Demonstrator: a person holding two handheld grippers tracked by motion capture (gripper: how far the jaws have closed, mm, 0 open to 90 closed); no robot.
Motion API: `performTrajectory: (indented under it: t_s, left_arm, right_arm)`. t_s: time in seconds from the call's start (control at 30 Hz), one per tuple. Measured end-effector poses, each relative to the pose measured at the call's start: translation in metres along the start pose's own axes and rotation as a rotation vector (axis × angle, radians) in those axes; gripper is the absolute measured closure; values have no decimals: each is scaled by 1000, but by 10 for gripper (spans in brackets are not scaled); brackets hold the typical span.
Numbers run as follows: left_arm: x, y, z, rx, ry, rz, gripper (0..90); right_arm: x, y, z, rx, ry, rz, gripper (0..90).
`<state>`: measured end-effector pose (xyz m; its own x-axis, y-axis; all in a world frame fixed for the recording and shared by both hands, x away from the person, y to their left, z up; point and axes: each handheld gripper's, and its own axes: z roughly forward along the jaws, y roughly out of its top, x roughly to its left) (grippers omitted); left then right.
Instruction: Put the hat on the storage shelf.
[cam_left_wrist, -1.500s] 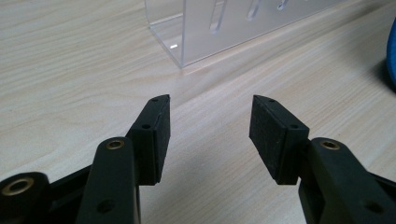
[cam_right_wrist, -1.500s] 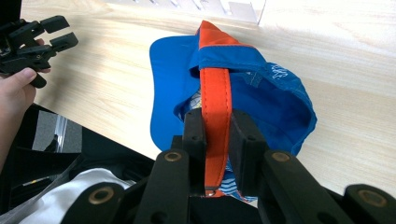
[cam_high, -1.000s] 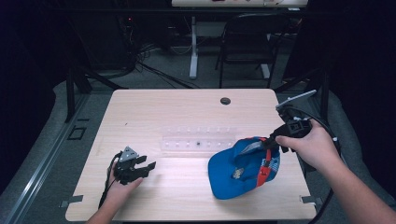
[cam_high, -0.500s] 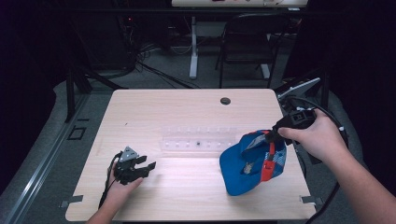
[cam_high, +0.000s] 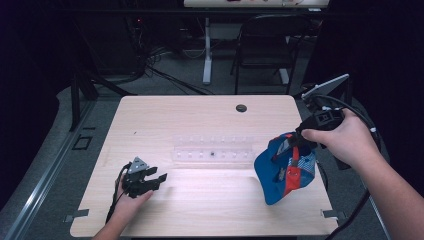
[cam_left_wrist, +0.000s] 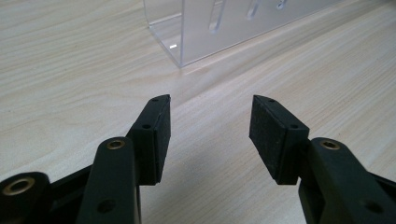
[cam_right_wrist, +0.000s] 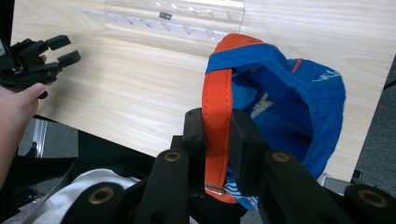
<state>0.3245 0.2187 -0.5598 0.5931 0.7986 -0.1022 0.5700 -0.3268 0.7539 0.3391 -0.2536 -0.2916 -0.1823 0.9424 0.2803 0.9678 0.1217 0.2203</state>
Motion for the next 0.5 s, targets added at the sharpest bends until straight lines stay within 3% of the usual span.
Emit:
performTrajectory:
  t_s: [0.17,0.3,0.5]
  left_arm:
    - [0,0,0,1,-1,3,491]
    - [0,0,0,2,0,3,491]
    - [0,0,1,-3,3,2,491]
  right_arm:
    - [-1,2,-7,-11,5,22,781]
    - [-6,4,-10,-11,42,53,780]
    - [-10,9,-15,-12,152,103,781]
